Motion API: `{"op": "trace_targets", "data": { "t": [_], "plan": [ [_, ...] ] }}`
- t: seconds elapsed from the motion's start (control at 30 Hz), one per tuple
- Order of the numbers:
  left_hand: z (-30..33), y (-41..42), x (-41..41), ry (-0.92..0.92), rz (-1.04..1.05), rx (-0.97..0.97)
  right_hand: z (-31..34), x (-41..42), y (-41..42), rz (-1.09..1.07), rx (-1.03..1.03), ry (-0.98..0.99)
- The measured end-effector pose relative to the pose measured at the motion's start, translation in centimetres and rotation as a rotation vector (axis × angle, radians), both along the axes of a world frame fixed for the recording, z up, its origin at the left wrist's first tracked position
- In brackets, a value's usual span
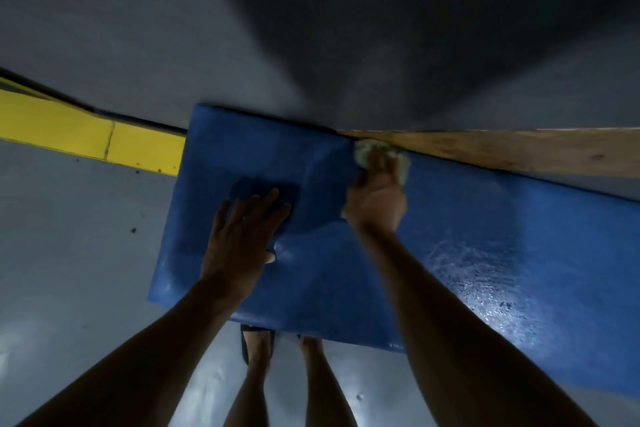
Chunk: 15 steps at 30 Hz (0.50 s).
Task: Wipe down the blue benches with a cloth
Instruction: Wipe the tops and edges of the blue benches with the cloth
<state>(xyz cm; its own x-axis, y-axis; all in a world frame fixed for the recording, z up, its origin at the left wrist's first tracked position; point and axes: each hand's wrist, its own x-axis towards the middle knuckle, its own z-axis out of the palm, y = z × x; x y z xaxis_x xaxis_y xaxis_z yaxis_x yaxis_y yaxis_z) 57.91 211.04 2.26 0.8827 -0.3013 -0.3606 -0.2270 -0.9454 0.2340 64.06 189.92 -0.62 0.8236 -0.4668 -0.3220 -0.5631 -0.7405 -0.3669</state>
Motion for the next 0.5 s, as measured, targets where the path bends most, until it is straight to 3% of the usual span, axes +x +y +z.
{"op": "trace_targets", "data": {
  "t": [0.13, 0.27, 0.4, 0.5],
  "plan": [
    [0.3, -0.1, -0.1, -0.048, -0.029, -0.004, 0.6, 2.2, 3.6, 0.393, 0.035, -0.061],
    [0.6, -0.3, 0.0, -0.027, -0.022, 0.01, 0.9, 1.3, -2.2, 0.62, -0.03, -0.097],
    [0.3, 0.1, -0.2, -0.056, -0.023, -0.034, 1.0, -1.5, -9.0, 0.348, -0.119, -0.032],
    [0.1, 0.3, -0.1, -0.034, -0.007, -0.046, 0.7, -2.2, -8.8, 0.201, -0.176, -0.022]
  ]
}}
